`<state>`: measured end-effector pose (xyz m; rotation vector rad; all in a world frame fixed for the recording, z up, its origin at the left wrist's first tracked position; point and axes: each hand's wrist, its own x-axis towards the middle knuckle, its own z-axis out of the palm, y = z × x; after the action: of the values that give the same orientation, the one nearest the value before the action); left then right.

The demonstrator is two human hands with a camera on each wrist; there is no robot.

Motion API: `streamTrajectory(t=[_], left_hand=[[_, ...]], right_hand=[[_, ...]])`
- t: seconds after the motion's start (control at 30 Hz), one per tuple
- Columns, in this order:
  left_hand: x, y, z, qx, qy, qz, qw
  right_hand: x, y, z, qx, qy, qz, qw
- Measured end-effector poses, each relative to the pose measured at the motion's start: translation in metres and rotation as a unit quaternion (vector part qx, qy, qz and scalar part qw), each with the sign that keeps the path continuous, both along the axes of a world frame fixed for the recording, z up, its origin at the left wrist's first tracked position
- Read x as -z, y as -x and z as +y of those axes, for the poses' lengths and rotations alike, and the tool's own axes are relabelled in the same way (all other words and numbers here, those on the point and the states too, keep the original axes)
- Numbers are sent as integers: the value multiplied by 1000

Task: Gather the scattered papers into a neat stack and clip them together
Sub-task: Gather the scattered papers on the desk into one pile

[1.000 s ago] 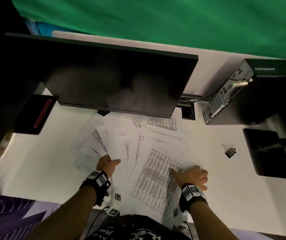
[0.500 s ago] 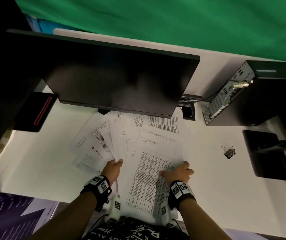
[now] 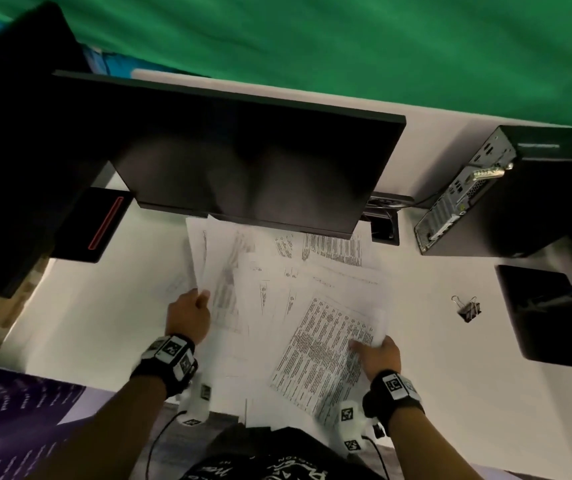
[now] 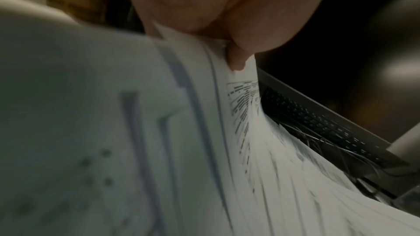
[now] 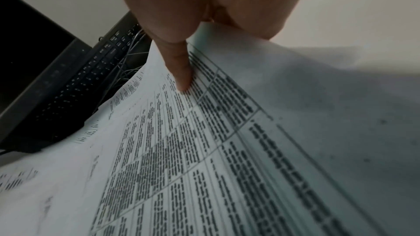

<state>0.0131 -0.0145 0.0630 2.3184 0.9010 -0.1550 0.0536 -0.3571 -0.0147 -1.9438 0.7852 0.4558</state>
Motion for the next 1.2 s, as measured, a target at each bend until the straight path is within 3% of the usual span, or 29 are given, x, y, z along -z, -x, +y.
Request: streamTrajectory(t=[0.23, 0.33, 0.4, 0.5, 0.6, 0.77, 0.9, 1.03, 1.2], left_hand=[[-82, 14, 41, 74, -177, -14, 981], [-129, 16, 52, 110, -236, -118, 958], [-157, 19, 60, 104, -212, -197, 951], [-172, 16, 64, 29, -86, -268, 959], [-138, 8, 51, -9, 43, -275, 961], [-19, 9, 9, -7, 170, -123, 978], [40, 14, -44, 66, 148, 9, 987], [50, 13, -61, 101, 89, 61, 989], [8, 5, -33, 41, 55, -29, 997]], right_hand=[[7, 1, -12, 0, -120, -28, 992], [4, 4, -22, 18, -139, -44, 989], [2, 8, -27, 28, -143, -48, 988], [2, 15, -32, 19, -127, -42, 991], [2, 22, -35, -4, -120, -31, 992], [16, 26, -34, 15, -188, 21, 982], [5, 31, -22, -35, -198, -16, 979], [-4, 33, -16, -100, -93, -25, 990], [1, 31, -33, -87, -114, -4, 990]])
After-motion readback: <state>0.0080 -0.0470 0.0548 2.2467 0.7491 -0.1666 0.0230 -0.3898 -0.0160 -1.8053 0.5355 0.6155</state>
